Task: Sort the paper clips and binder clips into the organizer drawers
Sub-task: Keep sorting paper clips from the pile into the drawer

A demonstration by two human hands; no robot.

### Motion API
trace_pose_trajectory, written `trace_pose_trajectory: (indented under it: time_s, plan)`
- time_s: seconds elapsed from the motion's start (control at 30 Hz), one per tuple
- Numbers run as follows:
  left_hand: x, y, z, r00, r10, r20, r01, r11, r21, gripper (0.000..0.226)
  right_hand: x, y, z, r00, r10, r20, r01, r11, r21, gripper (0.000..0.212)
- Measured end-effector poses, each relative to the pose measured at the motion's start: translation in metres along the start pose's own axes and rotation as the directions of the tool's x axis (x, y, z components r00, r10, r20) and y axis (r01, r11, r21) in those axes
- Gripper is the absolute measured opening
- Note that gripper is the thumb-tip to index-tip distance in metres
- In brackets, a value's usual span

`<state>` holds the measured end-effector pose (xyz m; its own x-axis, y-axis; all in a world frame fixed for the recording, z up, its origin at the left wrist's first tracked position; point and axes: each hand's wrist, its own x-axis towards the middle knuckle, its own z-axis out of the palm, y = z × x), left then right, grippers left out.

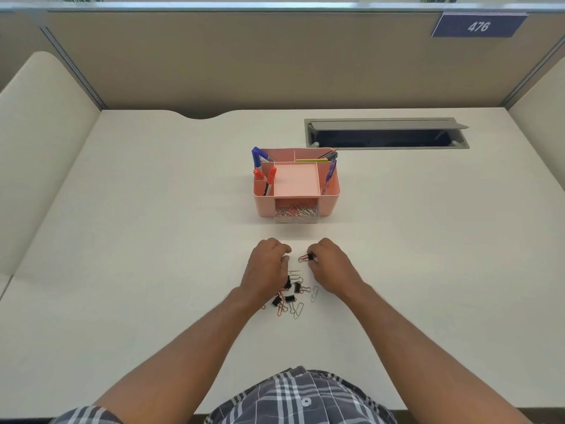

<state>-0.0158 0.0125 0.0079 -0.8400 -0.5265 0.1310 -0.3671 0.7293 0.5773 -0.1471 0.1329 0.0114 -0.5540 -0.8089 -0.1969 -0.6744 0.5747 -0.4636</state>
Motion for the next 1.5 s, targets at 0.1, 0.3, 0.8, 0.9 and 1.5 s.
trace_pose_trajectory:
  time_s: [0.1, 0.3, 0.8, 0.9, 1.5]
  plan:
    - [0.001, 0.001, -0.001, 1.0, 0.0, -0.004, 0.0, 1.0, 0.004, 0.02, -0.002, 0.001, -0.002, 1.0, -0.011, 0.01, 0.01, 0.999, 0.041, 0.013]
    - [0.005, 0.001, 0.001, 0.999, 0.013, 0.04, -0.014, 1.0, 0.018, 0.026, -0.003, 0.006, -0.009, 0.995, 0.074, -0.066, -0.065, 0.989, 0.131, 0.014]
    - [-0.004, -0.021, -0.007, 0.947, -0.319, -0.025, 0.313, 0.94, -0.134, 0.041, 0.003, -0.004, 0.003, 0.995, -0.077, -0.069, 0.075, 0.996, -0.037, 0.022]
    - [-0.01, -0.025, -0.01, 0.948, -0.318, -0.013, 0.312, 0.935, -0.168, 0.035, 0.003, -0.003, 0.009, 0.997, -0.068, -0.042, 0.066, 0.996, -0.061, 0.018]
    - [-0.029, -0.035, -0.011, 0.988, -0.145, 0.044, 0.148, 0.987, -0.066, 0.015, -0.008, -0.016, 0.01, 0.992, -0.074, 0.099, 0.073, 0.997, 0.009, 0.016]
